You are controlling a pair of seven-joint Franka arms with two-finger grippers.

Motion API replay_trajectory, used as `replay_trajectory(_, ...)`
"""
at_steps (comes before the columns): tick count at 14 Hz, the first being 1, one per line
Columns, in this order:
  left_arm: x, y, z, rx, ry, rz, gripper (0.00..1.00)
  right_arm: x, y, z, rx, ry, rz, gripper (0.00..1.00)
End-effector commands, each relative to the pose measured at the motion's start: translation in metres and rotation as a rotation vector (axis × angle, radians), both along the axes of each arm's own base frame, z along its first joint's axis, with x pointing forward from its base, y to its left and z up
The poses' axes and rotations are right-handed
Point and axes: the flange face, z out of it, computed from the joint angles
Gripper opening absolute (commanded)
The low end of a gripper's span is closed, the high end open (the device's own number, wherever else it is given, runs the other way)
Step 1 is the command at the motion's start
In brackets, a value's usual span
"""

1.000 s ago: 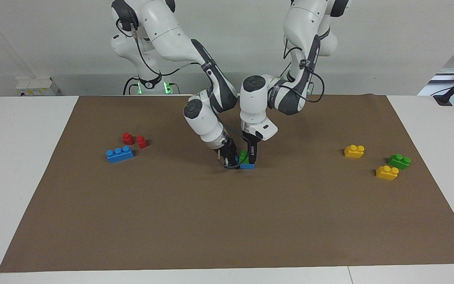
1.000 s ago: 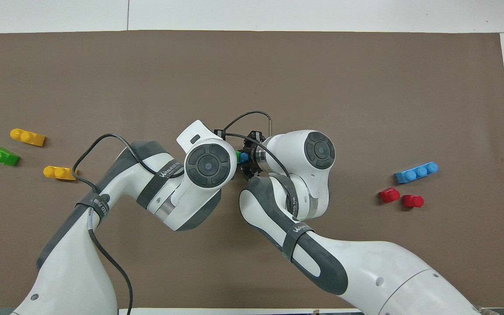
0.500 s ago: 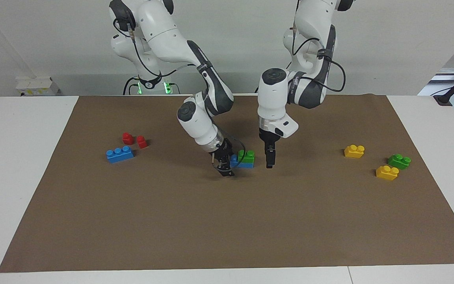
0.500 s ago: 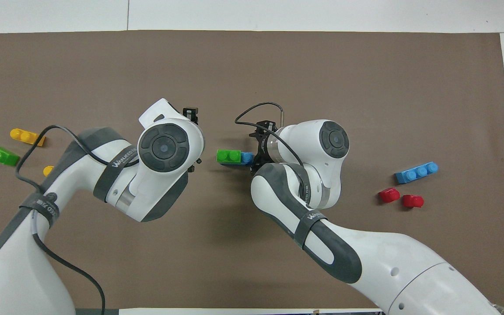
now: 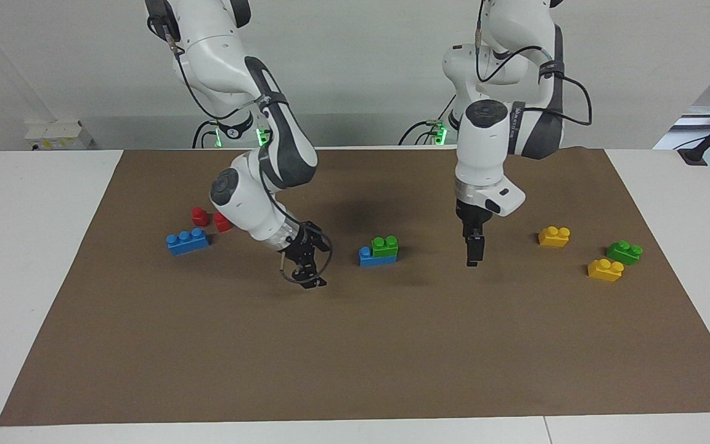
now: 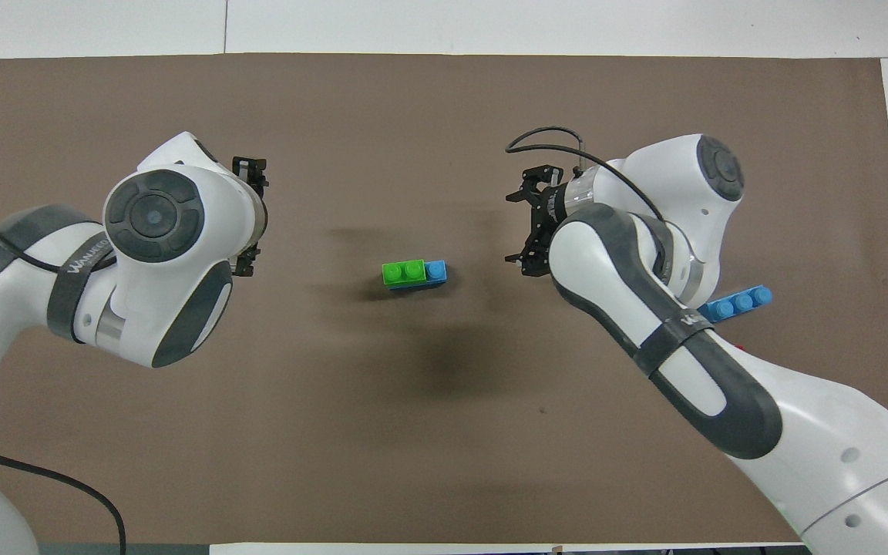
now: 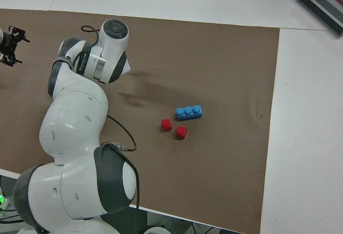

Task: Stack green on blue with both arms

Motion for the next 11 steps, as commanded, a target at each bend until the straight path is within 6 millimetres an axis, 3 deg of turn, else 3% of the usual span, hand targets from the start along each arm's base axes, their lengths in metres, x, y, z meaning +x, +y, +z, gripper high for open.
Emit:
replay_trajectory(1, 0.009, 0.032, 0.014, 0.056, 0.026, -0.100, 1.00, 0.000, -0.049, 0.043, -0.012, -0.090, 0.201, 1.00)
replay_trajectory(5, 0.018, 0.061, 0.030, 0.148, 0.098, -0.388, 1.00, -0.011, -0.114, 0.105, -0.086, -0.214, 0.615, 1.00)
replay_trajectory(7, 0.022, 0.075, 0.038, 0.151, 0.139, -0.524, 1.00, -0.021, -0.135, 0.143, -0.140, -0.264, 0.855, 1.00)
replay_trajectory(11, 0.029, 0.109, 0.079, 0.126, 0.218, -0.808, 1.00, -0.057, -0.161, 0.211, -0.283, -0.358, 1.311, 1.00)
